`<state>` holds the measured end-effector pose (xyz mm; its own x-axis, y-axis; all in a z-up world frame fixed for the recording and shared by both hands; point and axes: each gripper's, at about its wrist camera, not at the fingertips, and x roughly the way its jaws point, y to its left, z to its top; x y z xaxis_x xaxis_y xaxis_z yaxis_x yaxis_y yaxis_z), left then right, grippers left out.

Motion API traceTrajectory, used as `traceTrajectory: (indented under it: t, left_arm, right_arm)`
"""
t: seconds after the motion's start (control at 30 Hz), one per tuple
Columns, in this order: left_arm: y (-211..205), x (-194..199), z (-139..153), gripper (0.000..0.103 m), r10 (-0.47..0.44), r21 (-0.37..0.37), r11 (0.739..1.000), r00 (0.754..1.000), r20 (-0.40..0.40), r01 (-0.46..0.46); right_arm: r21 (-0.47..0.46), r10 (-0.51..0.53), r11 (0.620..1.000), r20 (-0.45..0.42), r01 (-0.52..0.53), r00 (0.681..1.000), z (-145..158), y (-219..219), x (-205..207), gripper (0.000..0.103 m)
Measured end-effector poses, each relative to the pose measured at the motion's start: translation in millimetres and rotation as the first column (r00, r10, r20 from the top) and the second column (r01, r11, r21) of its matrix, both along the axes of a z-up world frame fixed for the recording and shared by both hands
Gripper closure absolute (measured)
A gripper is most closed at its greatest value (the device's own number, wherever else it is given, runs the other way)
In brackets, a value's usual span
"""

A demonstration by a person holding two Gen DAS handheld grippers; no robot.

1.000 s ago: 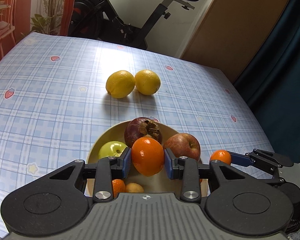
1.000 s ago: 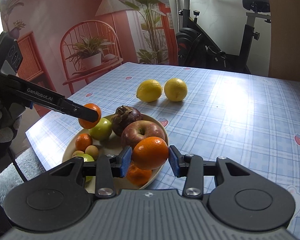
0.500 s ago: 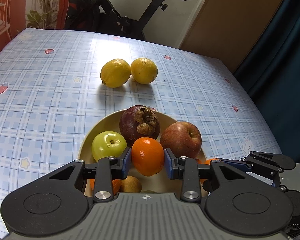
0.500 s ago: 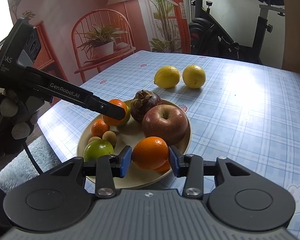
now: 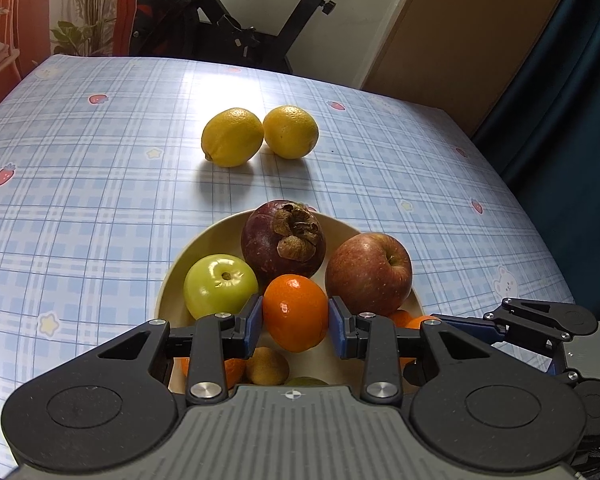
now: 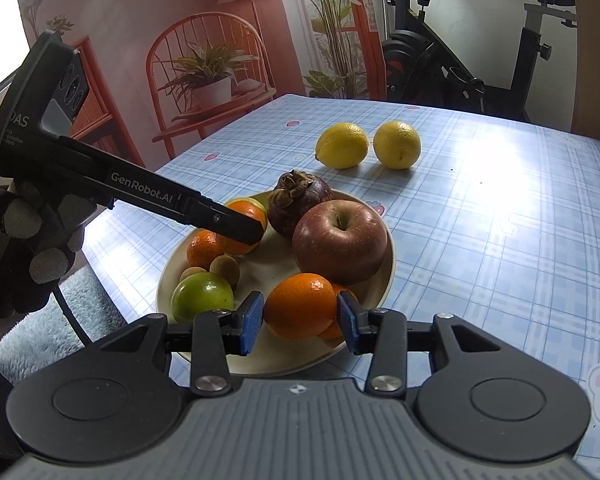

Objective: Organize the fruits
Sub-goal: 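Carry the second tangerine onto the cream plate and open both grippers, then move both grippers to a yellow lemon and close on it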

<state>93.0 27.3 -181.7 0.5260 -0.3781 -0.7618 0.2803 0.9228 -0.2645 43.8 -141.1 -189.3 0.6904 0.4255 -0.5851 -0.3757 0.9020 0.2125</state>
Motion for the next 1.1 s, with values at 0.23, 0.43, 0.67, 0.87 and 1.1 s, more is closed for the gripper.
traceTrajectory:
  t: [0.23,0.43,0.67,0.87,1.1]
  left_arm:
    - [0,-4,6,0.066,-0.003,-0.007,1.000,1.000,0.023,0.003]
    - [5,-4,10,0.066,0.011,-0.013,1.000,0.999,0.043,-0.010]
    - [16,0,22,0.066,0.057,-0.012,0.998,0.995,0.081,-0.057]
    - [27,9,33,0.066,0.104,-0.007,0.995,0.988,0.117,-0.104]
    - [35,33,46,0.066,0.146,0.000,0.989,0.977,0.155,-0.147]
  right_arm:
    - [0.001,-0.003,1.000,0.008,0.003,1.000,0,1,-1,0.059]
    - [0.005,-0.025,1.000,0.025,0.025,0.999,3,-5,-1,0.059]
    - [0.010,-0.061,0.998,0.048,0.061,0.997,8,-14,0,0.059]
    - [0.010,-0.096,0.995,0.069,0.096,0.993,16,-25,10,0.059]
    - [-0.006,-0.126,0.992,0.114,0.128,0.985,29,-36,34,0.059]
